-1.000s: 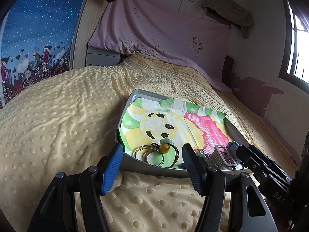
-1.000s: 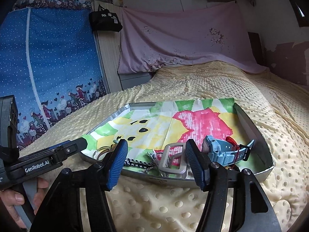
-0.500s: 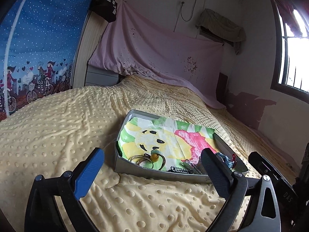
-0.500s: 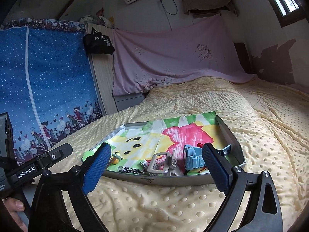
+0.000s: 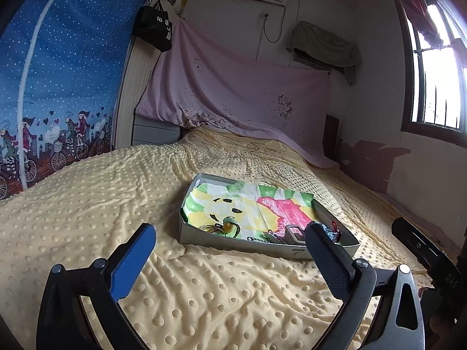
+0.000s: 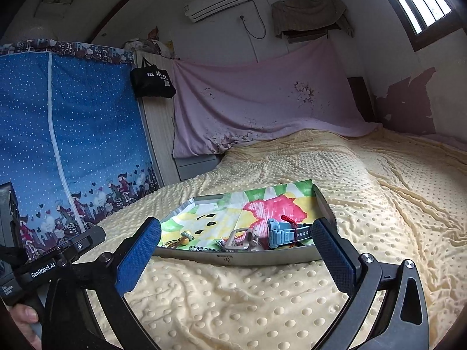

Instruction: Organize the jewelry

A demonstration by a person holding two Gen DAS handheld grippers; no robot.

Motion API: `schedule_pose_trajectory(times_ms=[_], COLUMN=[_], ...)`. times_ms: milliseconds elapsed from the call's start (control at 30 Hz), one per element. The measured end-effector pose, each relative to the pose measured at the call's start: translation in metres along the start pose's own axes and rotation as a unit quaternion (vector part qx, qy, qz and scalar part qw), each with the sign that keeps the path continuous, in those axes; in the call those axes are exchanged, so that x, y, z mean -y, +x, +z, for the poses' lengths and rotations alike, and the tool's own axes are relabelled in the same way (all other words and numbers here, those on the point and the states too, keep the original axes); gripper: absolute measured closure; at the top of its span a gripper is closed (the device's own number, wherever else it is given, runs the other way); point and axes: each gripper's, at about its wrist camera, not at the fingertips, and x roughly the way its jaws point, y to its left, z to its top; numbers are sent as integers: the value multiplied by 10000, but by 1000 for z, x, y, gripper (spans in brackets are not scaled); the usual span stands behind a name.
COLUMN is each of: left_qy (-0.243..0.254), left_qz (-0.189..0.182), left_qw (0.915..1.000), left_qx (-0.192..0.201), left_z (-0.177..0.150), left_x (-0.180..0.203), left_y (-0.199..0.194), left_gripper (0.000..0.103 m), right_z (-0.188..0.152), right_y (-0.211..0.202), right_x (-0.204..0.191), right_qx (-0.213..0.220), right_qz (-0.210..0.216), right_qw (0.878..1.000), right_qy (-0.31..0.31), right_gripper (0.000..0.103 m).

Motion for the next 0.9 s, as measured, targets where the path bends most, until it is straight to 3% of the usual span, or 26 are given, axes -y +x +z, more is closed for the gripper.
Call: schedule_pose_trajectory(times_ms=[267, 900], left_qy=[17, 525], left_qz=[18, 48], left_qw=[10000, 9986], left_qx=[33, 9], left_z=[-6, -30], left_x=[3, 18], left_y=[-29, -106], left_gripper=[0, 0], right_z=[-1, -31], right_y=[-39, -121], right_x=[-5, -14], right_qx=[24, -199], right_qz=[89, -222], right_qw=[10000, 9995], right_qy=[-16, -68], right_gripper=[1, 1])
